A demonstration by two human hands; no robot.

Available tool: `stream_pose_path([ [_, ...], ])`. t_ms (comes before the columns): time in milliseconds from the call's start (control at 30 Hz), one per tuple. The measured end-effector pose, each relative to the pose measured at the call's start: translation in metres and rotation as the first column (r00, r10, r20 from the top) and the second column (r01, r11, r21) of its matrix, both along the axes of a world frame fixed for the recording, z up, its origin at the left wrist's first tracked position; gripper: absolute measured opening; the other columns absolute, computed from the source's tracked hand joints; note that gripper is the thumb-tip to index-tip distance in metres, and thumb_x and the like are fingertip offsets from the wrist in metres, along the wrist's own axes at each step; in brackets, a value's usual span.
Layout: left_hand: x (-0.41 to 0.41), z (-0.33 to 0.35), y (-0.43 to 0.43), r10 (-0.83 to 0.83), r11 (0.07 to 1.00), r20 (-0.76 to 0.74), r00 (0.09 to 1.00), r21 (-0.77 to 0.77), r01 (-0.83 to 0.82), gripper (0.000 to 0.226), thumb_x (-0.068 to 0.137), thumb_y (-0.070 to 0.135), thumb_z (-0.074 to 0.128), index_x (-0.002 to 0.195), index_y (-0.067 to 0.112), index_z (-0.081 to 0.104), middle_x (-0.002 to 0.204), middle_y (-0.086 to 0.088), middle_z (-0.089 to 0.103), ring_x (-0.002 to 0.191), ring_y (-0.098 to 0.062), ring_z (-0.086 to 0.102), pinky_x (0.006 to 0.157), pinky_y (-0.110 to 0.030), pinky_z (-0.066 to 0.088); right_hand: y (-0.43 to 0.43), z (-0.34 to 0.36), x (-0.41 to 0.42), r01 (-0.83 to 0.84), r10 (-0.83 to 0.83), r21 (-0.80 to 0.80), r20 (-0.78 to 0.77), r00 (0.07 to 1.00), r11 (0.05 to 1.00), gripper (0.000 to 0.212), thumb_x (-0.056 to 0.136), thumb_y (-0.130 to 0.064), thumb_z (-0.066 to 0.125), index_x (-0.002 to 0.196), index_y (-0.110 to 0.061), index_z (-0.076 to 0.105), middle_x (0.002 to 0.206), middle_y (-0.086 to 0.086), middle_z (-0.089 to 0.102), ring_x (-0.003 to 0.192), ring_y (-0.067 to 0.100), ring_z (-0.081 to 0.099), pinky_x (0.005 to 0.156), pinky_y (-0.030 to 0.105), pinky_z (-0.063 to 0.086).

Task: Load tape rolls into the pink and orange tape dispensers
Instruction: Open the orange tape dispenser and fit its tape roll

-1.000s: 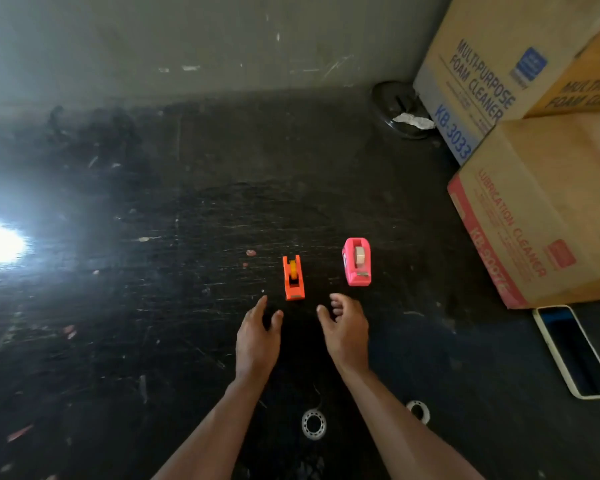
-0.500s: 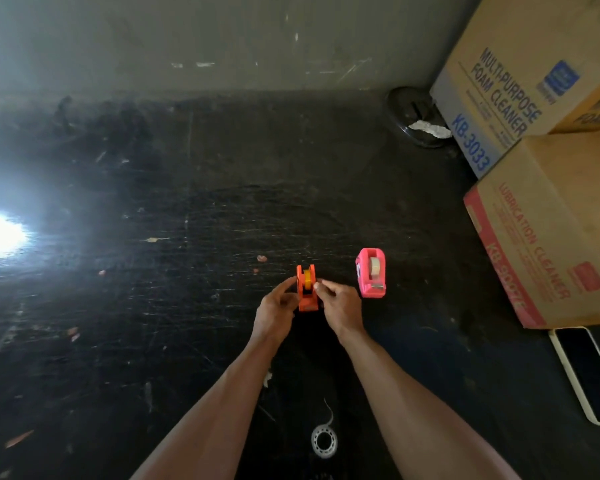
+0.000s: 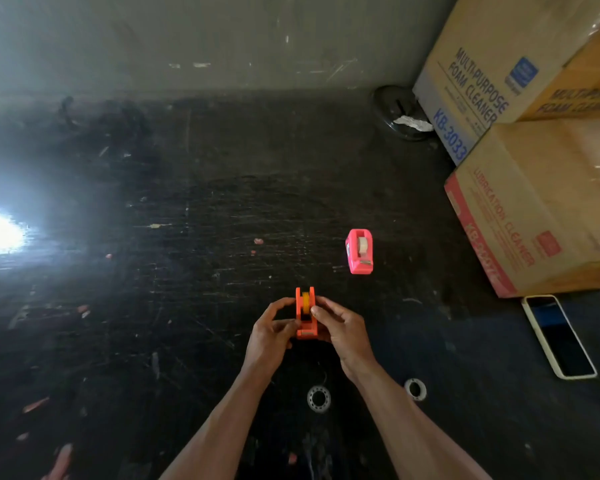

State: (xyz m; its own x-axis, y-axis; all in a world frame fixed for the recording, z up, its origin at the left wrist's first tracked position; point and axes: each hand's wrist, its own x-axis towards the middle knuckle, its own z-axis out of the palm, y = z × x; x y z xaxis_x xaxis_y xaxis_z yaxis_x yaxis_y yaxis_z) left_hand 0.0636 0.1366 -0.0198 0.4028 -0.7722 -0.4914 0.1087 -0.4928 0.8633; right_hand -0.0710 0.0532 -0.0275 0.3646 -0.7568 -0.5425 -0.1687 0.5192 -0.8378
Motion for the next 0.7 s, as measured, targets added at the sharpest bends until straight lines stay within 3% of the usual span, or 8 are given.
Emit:
stream_pose_path([
  [233, -0.028, 0.007, 0.044, 0.042, 0.999, -0.024, 0.999, -0.030, -0.043, 0.041, 0.100, 0.012, 0.062, 0.133, 0.038, 0.058, 0.091, 0.001, 0.082, 0.082, -0.004, 0.077, 0.070, -0.018, 0.051, 0.041, -0.002, -0.026, 0.037, -0.041, 0.069, 0.053, 0.998, 0.997, 0.028, 0.094, -0.016, 0.070, 0.121, -0.020, 0.074, 0.112, 0.007, 0.079, 0.107, 0.022, 0.075, 0.102, 0.051, 0.055],
  [400, -0.036, -0.002, 0.064, 0.189, 0.982, -0.051, 0.981, -0.018, -0.190, 0.038, 0.100, 0.012, 0.063, 0.129, 0.036, 0.062, 0.085, -0.002, 0.081, 0.073, -0.003, 0.074, 0.071, -0.025, 0.052, 0.055, 0.003, -0.043, 0.141, -0.147, 0.082, 0.063, 0.987, 0.987, 0.022, 0.094, -0.012, 0.071, 0.114, -0.018, 0.078, 0.108, 0.006, 0.081, 0.105, 0.022, 0.076, 0.103, 0.048, 0.055],
  [567, -0.029, -0.013, 0.078, 0.102, 0.985, 0.277, 0.955, 0.103, -0.135, 0.040, 0.102, 0.019, 0.061, 0.132, 0.044, 0.057, 0.101, 0.003, 0.074, 0.090, -0.008, 0.071, 0.075, -0.027, 0.054, 0.059, 0.005, -0.062, 0.136, -0.138, 0.069, 0.022, 0.990, 0.988, 0.024, 0.093, -0.011, 0.072, 0.112, -0.023, 0.079, 0.109, 0.004, 0.081, 0.108, 0.021, 0.075, 0.107, 0.048, 0.052],
  [700, -0.022, -0.031, 0.087, -0.020, 0.985, 0.538, 0.843, 0.153, -0.075, 0.043, 0.099, 0.022, 0.063, 0.139, 0.037, 0.056, 0.109, 0.000, 0.070, 0.100, -0.013, 0.068, 0.083, -0.032, 0.056, 0.061, 0.011, -0.074, 0.122, -0.123, 0.048, 0.018, 0.992, 0.991, 0.026, 0.094, -0.011, 0.070, 0.116, -0.022, 0.077, 0.108, 0.003, 0.081, 0.106, 0.018, 0.075, 0.105, 0.045, 0.054],
])
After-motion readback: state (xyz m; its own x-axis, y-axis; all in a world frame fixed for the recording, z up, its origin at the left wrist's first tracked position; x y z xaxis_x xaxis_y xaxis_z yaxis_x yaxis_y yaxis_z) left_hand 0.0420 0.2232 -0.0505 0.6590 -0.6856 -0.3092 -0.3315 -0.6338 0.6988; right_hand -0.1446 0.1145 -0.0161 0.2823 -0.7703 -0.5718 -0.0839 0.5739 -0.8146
